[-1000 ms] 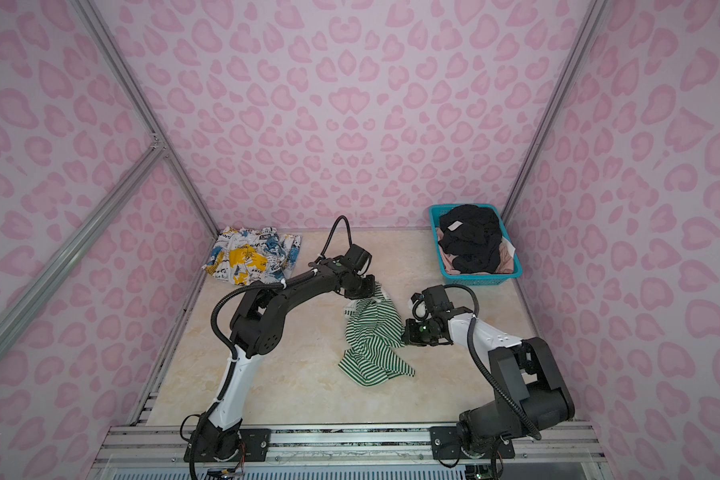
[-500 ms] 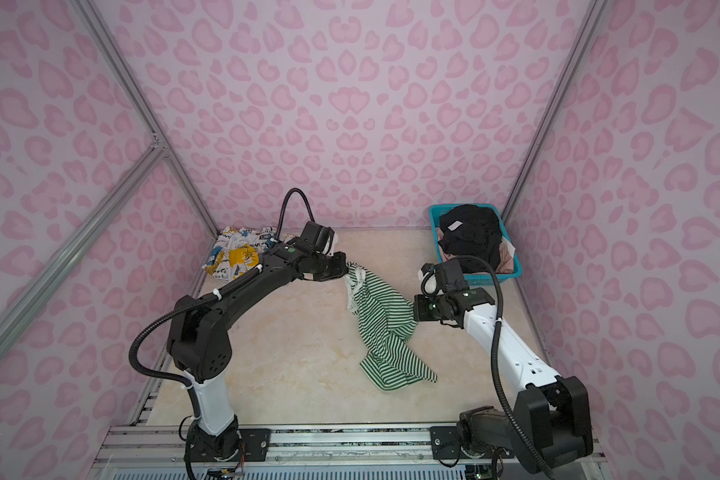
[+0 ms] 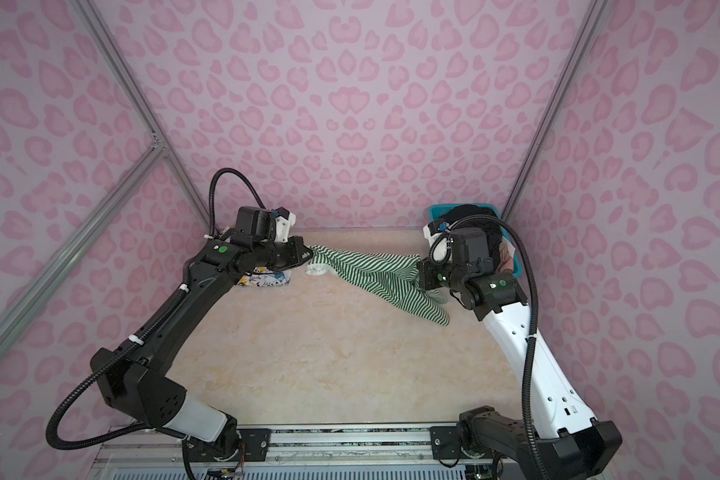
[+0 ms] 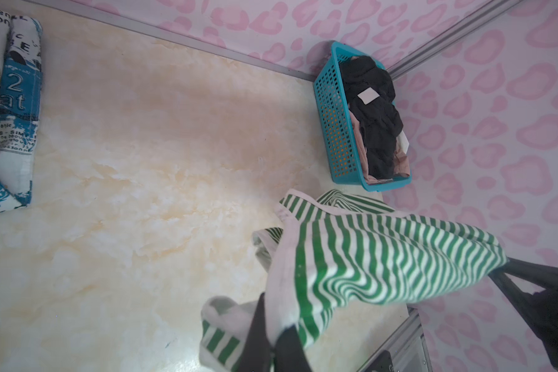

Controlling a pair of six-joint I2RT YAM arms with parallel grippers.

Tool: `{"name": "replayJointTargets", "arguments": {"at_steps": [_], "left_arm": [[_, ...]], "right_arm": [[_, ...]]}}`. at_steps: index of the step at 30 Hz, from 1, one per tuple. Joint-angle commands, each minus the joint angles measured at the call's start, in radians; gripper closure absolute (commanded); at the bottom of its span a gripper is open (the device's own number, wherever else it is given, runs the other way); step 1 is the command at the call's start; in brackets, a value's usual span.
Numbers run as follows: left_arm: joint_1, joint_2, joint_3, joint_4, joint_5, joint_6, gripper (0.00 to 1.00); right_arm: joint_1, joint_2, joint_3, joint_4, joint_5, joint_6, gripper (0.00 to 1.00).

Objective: Fold and stack the mixed laundry pile
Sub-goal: 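Lift and stretch the striped shirt between both grippers, then lay the stretched striped shirt flat on the table and open both grippers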

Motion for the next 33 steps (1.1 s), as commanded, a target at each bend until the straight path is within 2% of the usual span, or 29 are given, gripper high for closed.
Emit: {"name": "replayJointTargets", "arguments": {"at_steps": [1,4,6,10,15,19,22,25,27,30,32,33], "left_arm": [[0.003,-0.058,-0.122,-0.095,0.012,0.077,0.96],[0.002,-0.114,-0.274,-0.122,-0.065,0.081,0.94],[0.004,-0.147,-0.358,-0.144,-0.125,0.071,0.94],[0.004,-0.231,-0.464,-0.148,-0.160,0.048,0.96],[0.003,-0.348,-0.480,-0.175,-0.114,0.023,0.98],[0.004,-0.433,-0.452,-0.213,0.004,0.016,0.98],[0.004,-0.508,-0.449,-0.229,0.028,-0.004,0.98],[0.006,-0.568,-0.469,-0.235,-0.070,-0.034,0.98],[0.006,-0.592,-0.509,-0.218,-0.194,-0.092,0.98],[0.006,-0.595,-0.579,-0.168,-0.349,-0.179,0.98],[0.006,-0.579,-0.623,-0.129,-0.398,-0.210,0.96],[0.007,-0.564,-0.637,-0.115,-0.418,-0.219,0.94]], "right_arm": [[0.073,-0.010,-0.129,-0.078,-0.043,0.020,1.00],[0.153,-0.002,-0.318,-0.047,-0.055,0.093,1.00],[0.186,0.013,-0.400,-0.035,-0.025,0.151,1.00],[0.197,0.025,-0.419,-0.025,0.007,0.168,1.00],[0.196,0.066,-0.236,-0.084,0.081,0.089,1.00],[0.195,0.118,-0.031,-0.141,0.112,0.031,1.00],[0.192,0.157,0.082,-0.092,0.142,-0.013,1.00],[0.161,0.248,0.194,-0.036,0.139,-0.033,1.00],[0.127,0.336,0.246,0.037,0.108,-0.013,1.00],[0.093,0.483,0.317,0.154,0.124,0.029,1.00],[0.078,0.619,0.397,0.160,0.146,0.037,1.00],[0.071,0.694,0.479,0.107,0.143,0.029,0.90]]}}
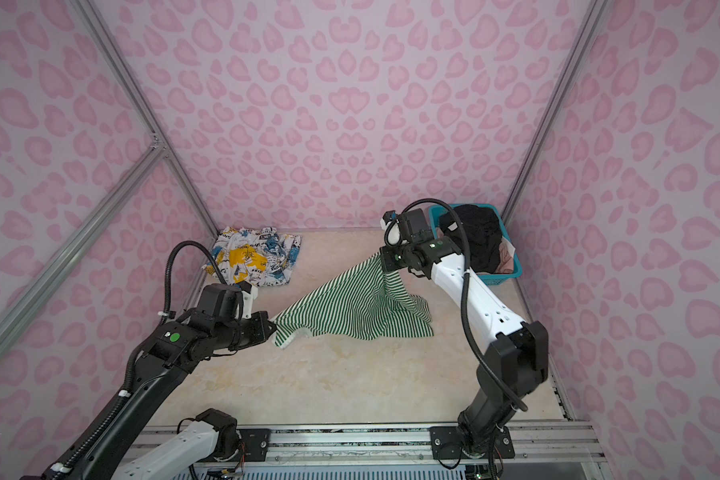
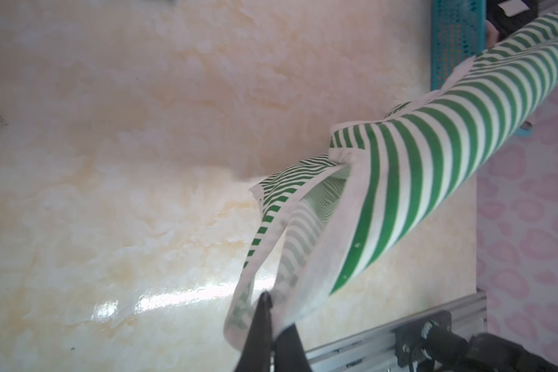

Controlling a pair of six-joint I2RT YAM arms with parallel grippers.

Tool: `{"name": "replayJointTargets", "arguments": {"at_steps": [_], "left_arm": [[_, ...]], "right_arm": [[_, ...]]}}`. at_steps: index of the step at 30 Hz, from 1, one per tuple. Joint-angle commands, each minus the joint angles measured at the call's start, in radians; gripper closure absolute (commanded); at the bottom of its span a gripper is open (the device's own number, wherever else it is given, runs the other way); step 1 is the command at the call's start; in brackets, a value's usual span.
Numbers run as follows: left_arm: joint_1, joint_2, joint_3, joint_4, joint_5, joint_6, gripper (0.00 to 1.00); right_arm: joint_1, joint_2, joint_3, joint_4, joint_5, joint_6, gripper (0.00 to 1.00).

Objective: Fold and stack the mixed laundry pile
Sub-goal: 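Lay the stretched striped shirt flat on the table and open both grippers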

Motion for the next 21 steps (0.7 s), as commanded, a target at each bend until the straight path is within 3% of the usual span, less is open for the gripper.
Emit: {"name": "replayJointTargets", "arguments": {"at_steps": [1,4,7,9,15,18,21], "left_arm": [[0.004,0.031,-0.037,0.036,-0.188,-0.084,0.91],[0.005,0.066,-0.045,0.021,-0.292,-0.101,0.75],[0.023,0.087,-0.040,0.015,-0.368,-0.096,0.45],[0.046,0.106,-0.026,0.016,-0.356,-0.077,0.34],[0.060,0.158,-0.017,-0.022,-0.200,-0.018,0.32],[0.059,0.150,-0.097,-0.006,-0.114,-0.035,0.36],[0.057,0.111,-0.197,0.015,-0.096,-0.080,0.37]], "right_arm": [[-0.024,0.181,0.185,-0.048,0.058,0.004,0.81],[-0.016,0.284,0.343,-0.227,0.088,-0.046,0.65],[-0.004,0.171,0.211,-0.186,0.140,-0.075,0.49],[-0.010,0.082,0.112,-0.185,0.131,-0.070,0.45],[-0.051,-0.175,-0.286,-0.169,0.074,-0.034,0.44],[-0.092,-0.269,-0.480,-0.124,0.015,0.008,0.44],[-0.137,-0.320,-0.626,-0.059,-0.042,0.039,0.42]]}}
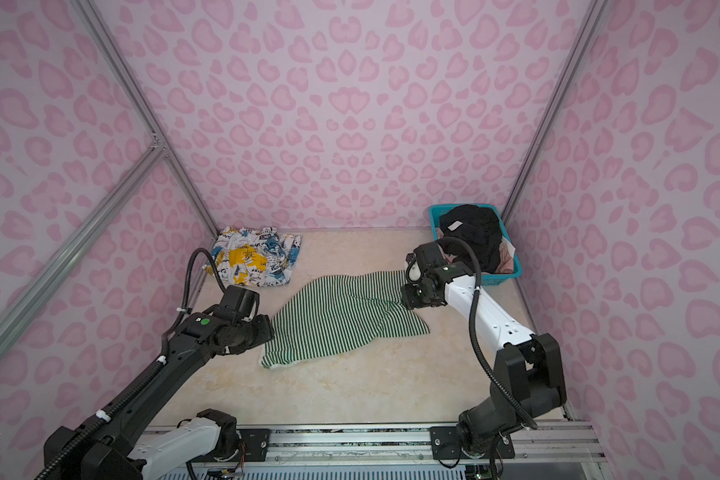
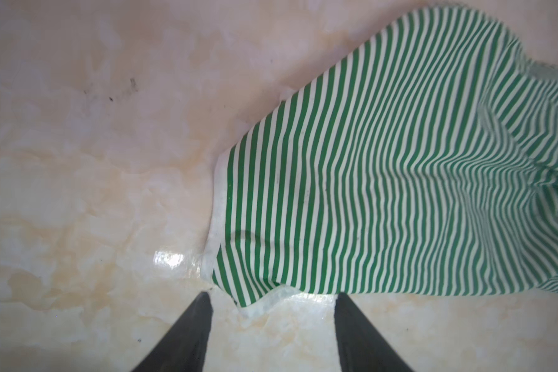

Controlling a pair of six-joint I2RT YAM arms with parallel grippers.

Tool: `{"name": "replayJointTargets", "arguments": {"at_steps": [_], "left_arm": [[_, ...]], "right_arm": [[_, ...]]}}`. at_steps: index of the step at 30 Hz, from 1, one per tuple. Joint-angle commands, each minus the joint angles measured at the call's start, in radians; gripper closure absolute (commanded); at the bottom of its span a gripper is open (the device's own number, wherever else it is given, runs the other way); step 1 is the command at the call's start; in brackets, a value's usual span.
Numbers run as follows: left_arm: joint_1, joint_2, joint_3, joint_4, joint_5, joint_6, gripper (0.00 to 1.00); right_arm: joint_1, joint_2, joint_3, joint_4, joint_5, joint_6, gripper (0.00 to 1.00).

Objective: Fold and stack the mixed laundry pile
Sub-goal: 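Lay the stretched striped shirt flat on the table and open both grippers, then pull the shirt corner flat with the right gripper while left gripper adjusts the hem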

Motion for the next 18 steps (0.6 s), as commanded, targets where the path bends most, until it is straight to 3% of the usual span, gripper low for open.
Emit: {"name": "replayJointTargets", "arguments": {"at_steps": [1,7,12,18], "left_arm": [[-0.005,-0.042,-0.083,0.001,0.045,-0.063,0.37],[-0.010,-0.063,-0.200,0.099,0.063,-0.196,0.39],[-0.013,-0.014,-0.236,0.209,0.055,-0.201,0.41],[-0.013,0.096,-0.234,0.318,0.062,-0.197,0.56]], "right_arm": [[-0.042,-0.026,-0.125,0.078,-0.092,0.048,0.42],[-0.085,0.007,-0.242,0.182,-0.156,0.114,0.42],[-0.091,0.093,-0.258,0.266,-0.166,0.152,0.42],[-0.097,0.162,-0.255,0.316,-0.092,0.160,0.47]]}}
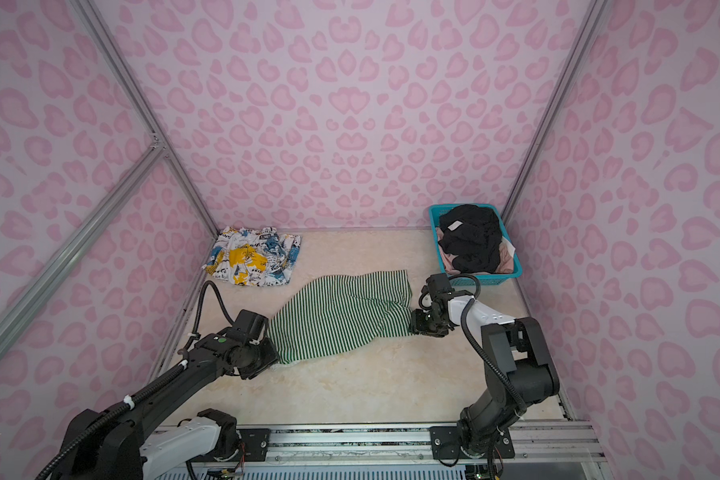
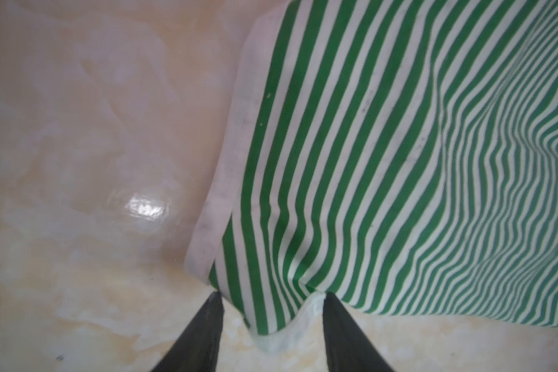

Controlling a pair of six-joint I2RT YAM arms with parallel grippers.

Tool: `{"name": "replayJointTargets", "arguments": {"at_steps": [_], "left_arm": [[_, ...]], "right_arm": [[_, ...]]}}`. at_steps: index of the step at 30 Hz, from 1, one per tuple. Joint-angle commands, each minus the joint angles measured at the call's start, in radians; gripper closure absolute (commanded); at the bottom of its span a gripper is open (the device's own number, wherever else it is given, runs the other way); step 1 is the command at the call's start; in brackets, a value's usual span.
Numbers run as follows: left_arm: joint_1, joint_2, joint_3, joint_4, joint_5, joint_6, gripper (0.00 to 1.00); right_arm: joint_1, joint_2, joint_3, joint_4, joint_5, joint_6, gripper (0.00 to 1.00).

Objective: Fold and stack the mixed laundry pile
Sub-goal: 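Pull the shirt corner flat with the right gripper while left gripper adjusts the hem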

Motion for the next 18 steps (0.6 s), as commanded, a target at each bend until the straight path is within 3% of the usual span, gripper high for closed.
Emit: {"name": "replayJointTargets", "arguments": {"at_steps": [1,6,13,18], "left_arm": [[0.000,0.049,0.004,0.097,0.001,-0.007,0.62],[-0.001,0.056,0.097,0.029,-0.012,0.011,0.95],[-0.001,-0.118,0.323,-0.272,-0.098,0.073,0.98],[-0.001,-0.145,0.443,-0.417,-0.059,0.116,0.98]], "right_arm": [[-0.001,0.035,0.001,0.037,0.045,0.011,0.51],[0.000,0.011,0.033,-0.014,0.023,-0.010,0.84],[0.015,-0.299,0.117,-0.294,0.141,-0.060,0.99],[0.019,-0.484,0.191,-0.416,0.212,-0.060,1.00]]}}
